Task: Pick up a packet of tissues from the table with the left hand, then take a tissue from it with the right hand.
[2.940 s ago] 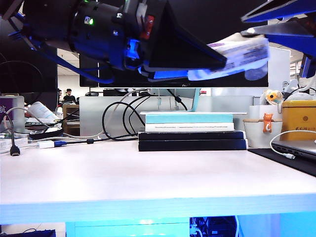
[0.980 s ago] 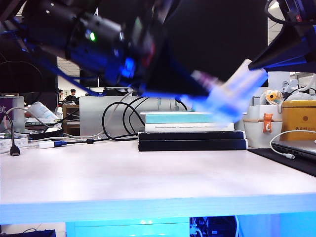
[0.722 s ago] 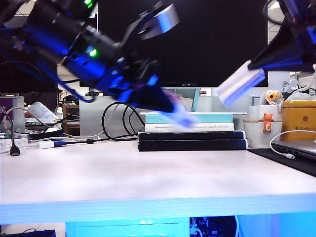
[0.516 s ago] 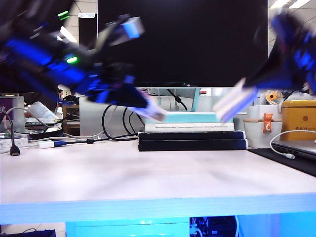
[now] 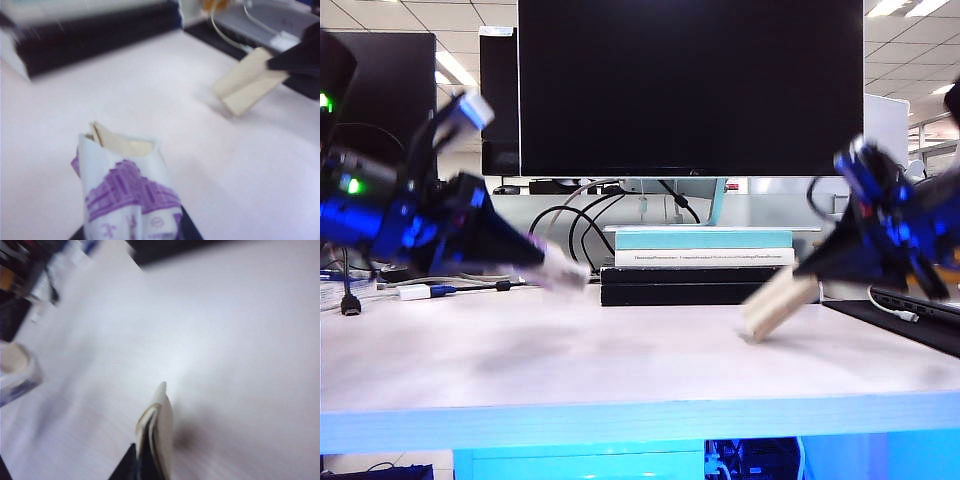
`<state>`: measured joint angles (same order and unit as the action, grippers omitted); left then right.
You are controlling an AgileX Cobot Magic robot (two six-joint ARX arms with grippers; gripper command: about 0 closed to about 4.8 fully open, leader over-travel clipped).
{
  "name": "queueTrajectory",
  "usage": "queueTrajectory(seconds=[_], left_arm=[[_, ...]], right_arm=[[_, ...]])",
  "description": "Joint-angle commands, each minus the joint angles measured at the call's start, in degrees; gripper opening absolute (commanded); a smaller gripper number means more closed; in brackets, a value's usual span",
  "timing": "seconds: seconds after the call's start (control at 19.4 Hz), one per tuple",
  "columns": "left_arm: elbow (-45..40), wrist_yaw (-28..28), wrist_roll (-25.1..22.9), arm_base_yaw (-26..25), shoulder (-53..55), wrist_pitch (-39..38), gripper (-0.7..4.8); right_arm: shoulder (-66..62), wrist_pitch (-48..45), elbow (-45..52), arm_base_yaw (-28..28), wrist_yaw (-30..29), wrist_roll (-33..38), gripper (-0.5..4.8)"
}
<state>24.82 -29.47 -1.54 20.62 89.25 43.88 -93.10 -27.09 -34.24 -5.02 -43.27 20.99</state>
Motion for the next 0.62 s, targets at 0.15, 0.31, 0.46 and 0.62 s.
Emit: queueTrajectory(seconds=[0.15, 0.31, 0.46, 0.62], left_arm=[[-0.11, 2.67, 8.87, 0.00, 5.70, 8.76, 1.75], [-0.02, 3.32, 9.51, 0.00, 6.23, 9.42, 1.85], [0.09, 4.50, 12.07, 0.00, 6.12, 9.40, 4.79], [0.04, 6.34, 14.67, -0.02, 6.12, 8.33, 4.79]], right_arm=[[-2.32, -1.73, -0.22, -0.04, 1.42, 0.44, 2.14], [-2.21, -1.92, -0.24, 0.02, 3.04, 0.48, 2.55], [-2.19, -3.19, -0.24, 0.00, 3.26, 1.95, 2.96], [-2.12, -4.92, -0.24, 0.02, 3.50, 3.28, 2.97]])
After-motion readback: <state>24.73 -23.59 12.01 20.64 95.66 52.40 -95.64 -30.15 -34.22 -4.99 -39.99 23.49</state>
